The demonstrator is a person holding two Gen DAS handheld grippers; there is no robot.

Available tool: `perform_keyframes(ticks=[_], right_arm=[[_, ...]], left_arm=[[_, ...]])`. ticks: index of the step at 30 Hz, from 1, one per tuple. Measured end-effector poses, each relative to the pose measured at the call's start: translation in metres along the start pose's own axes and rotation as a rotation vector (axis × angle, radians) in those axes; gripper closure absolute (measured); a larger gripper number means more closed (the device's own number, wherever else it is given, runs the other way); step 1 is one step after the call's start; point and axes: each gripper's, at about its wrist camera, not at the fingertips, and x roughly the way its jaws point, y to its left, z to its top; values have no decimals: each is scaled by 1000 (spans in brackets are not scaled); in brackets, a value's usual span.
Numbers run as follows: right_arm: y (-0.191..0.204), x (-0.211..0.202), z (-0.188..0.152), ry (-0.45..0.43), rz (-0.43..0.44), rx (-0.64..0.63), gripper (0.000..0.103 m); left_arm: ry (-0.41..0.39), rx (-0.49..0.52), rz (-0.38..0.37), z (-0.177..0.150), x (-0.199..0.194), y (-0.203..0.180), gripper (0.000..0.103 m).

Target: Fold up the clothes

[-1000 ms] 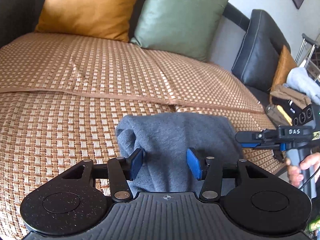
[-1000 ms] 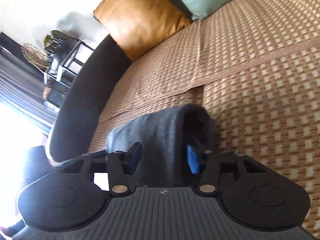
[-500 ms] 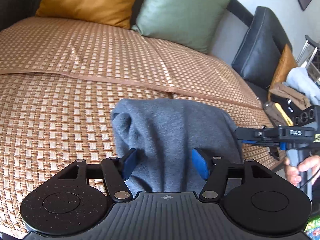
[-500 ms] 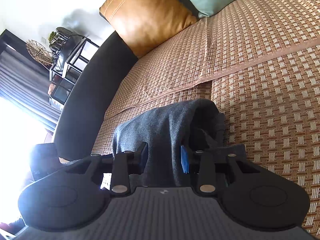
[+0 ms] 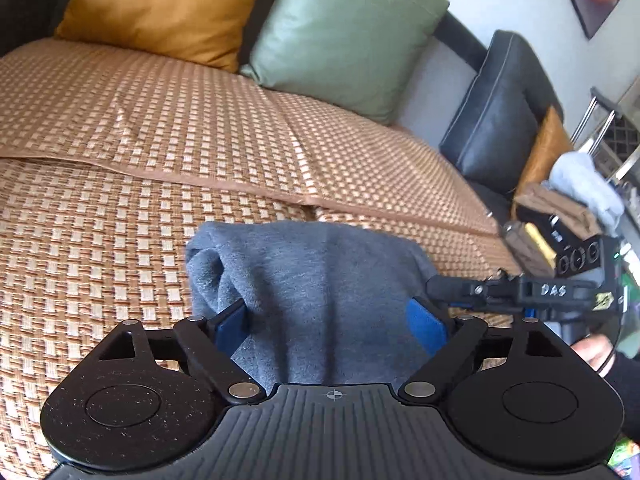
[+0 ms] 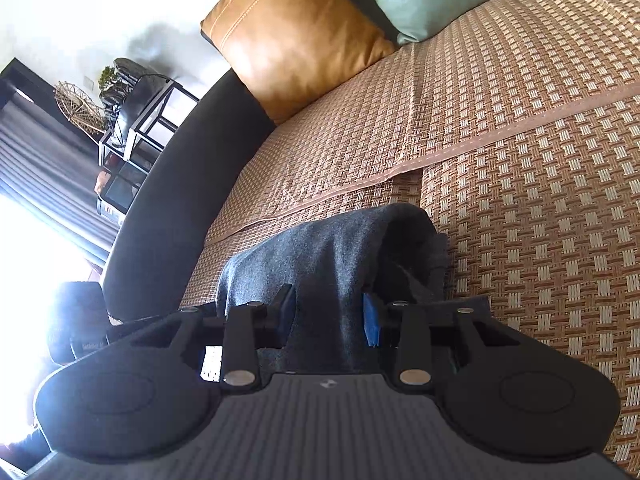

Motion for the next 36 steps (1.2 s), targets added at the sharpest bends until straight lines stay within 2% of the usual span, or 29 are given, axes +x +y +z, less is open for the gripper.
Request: perform_keyframes(ticks=[1,3,4,5,7,9,11,13,18,19,21,22,23,24,25,26,27,28,29,31,33,35,36], right_arm=[[-1,1,0,1,2,7,63],[-1,4,0,14,-1,19,67],[-2,6,0,21,-2,25,75],[-2,8,0,27,-3,32,85],[1,5,4,34,14,49,92],[12,-11,12,8,68,48,93],[24,-25,24,-19,102,29,98],[30,-28,42,-46,91,6,98],[8,5,67,-70,5,35,99],[0,13,68,-70,-14,49,99],[-19,28,66,-66,-51,79,99],[-26,35,64,-56,-75,82,99],[-33,41,60,-41,-89,90,99],[-38,46,54,-25,-93,103,99],[-42,48,49,-20,-94,114,97],[-41,45,46,-32,-100,116,86],[-36,38,45,-55,-122,101,80],[-28,28,44,-86,-147,71,74],[-17,17,41,-110,-151,40,74],[5,-5,31,-136,-116,-17,74],[26,-25,19,-156,-90,-77,69],[44,-39,0,-154,-101,-141,57],[49,-45,-12,-156,-110,-158,56]], left_arm=[[12,10,9,0,2,-1,19],[48,12,53,0,12,1,58],[63,-6,63,0,17,6,77],[66,-39,42,0,16,11,94],[47,-59,3,5,4,12,96],[17,-44,-20,11,-13,9,97],[13,-47,-47,19,-19,9,97],[-6,-67,-59,29,-14,15,97],[-6,-94,0,48,30,38,94],[-6,-99,12,52,39,43,91],[9,-105,33,53,56,52,76],[15,-122,38,50,61,58,61],[19,-139,41,47,66,64,52],[14,-161,31,44,65,70,52],[9,-182,21,42,61,74,52],[2,-192,33,42,52,74,50],[-7,-195,46,42,43,73,47],[-25,-168,60,41,29,68,43],[-41,-138,72,41,16,61,43],[-65,-61,81,36,-11,41,41],[-72,23,58,24,-29,14,38],[-77,102,58,6,-42,-10,35],[-82,138,72,-5,-46,-17,34]])
